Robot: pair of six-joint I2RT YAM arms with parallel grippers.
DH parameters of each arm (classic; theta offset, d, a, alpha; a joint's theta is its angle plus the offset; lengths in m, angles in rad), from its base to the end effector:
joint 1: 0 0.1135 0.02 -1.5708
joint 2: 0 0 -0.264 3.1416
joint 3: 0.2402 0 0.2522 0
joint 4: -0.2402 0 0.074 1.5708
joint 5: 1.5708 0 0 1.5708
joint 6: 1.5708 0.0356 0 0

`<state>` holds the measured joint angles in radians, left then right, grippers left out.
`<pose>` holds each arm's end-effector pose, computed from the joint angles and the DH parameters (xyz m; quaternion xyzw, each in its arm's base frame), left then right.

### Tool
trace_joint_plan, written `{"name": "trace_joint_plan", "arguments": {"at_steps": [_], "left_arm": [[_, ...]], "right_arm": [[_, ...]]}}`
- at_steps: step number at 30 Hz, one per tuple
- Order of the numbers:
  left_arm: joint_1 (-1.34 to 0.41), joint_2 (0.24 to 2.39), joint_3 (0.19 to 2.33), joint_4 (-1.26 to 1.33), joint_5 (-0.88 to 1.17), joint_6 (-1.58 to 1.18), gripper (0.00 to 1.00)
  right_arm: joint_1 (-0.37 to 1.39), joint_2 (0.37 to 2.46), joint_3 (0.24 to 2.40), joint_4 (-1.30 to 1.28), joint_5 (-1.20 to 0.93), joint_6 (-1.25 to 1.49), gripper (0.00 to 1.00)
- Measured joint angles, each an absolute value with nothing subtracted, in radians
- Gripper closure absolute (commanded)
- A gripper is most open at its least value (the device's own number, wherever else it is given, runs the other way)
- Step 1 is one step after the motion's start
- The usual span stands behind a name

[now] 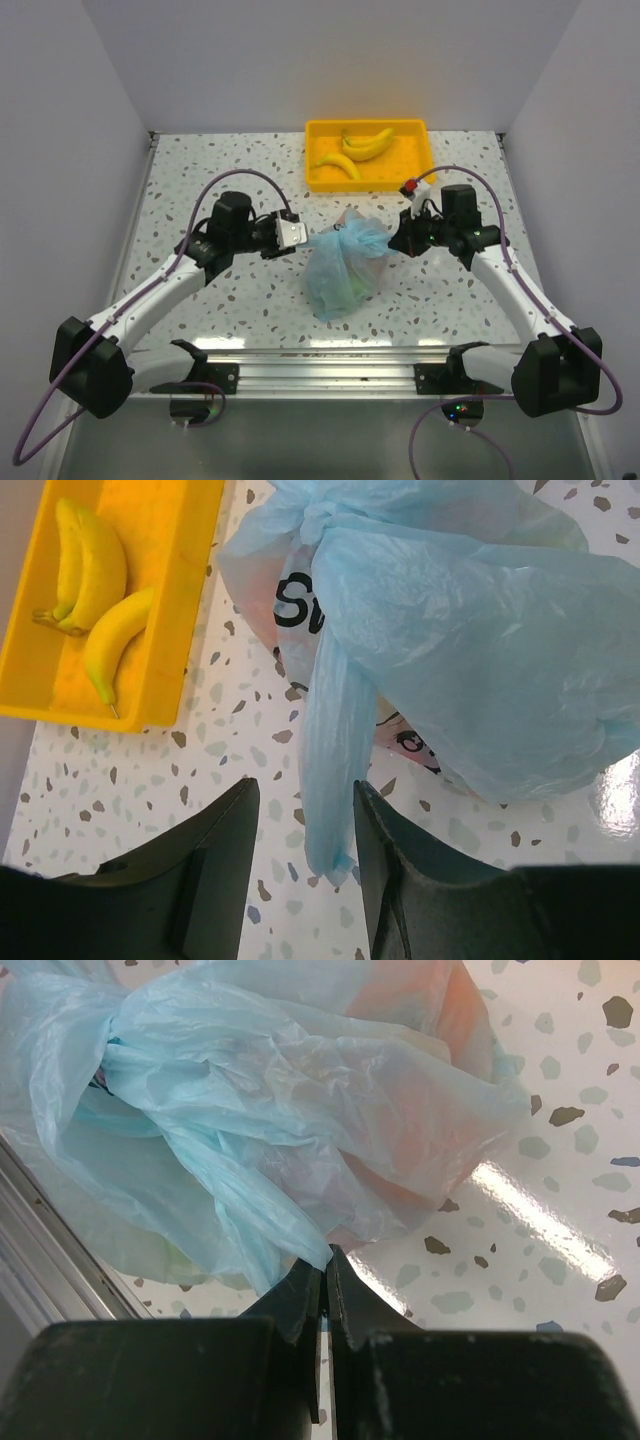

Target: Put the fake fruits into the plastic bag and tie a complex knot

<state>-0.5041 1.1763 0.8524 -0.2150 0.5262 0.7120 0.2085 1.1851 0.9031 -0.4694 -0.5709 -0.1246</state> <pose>0.2188 -0.1411 0.2824 0.5851 0.6160 -0.1756 0.4973 0.2393 0.0703 0.2766 -0.2565 0.8494 0.2741 0.3710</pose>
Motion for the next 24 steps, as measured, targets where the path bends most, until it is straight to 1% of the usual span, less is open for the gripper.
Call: {"name": "trace_joint_plan", "arguments": {"at_steps": [10,13,14,19,21,22,24], "left_arm": [[-0.56,1.173,0.818,-0.206,0.499,0.832,0.53],[-0.574,1.173,0.796,-0.185,0.463,0.863,0.58],[-0.579,1.173,0.786,-0.171,0.447,0.873,0.64],[-0.59,1.171,0.733,-0.053,0.347,0.883,0.81],[-0.59,1.165,0.709,0.007,0.315,0.882,0.86],[-0.59,1.162,0.697,0.037,0.302,0.882,0.9],[-0.593,1.155,0.673,0.099,0.277,0.88,0.94]], "right_arm": [[0.208,1.185,0.905,-0.498,-0.572,-0.139,1.0],[0.208,1.185,0.905,-0.503,-0.572,-0.143,1.0],[0.208,1.185,0.905,-0.505,-0.572,-0.145,1.0],[0.208,1.185,0.905,-0.514,-0.575,-0.154,1.0],[0.208,1.185,0.905,-0.517,-0.576,-0.157,1.0],[0.208,1.185,0.905,-0.517,-0.577,-0.158,1.0],[0.208,1.185,0.905,-0.518,-0.579,-0.158,1.0]]}}
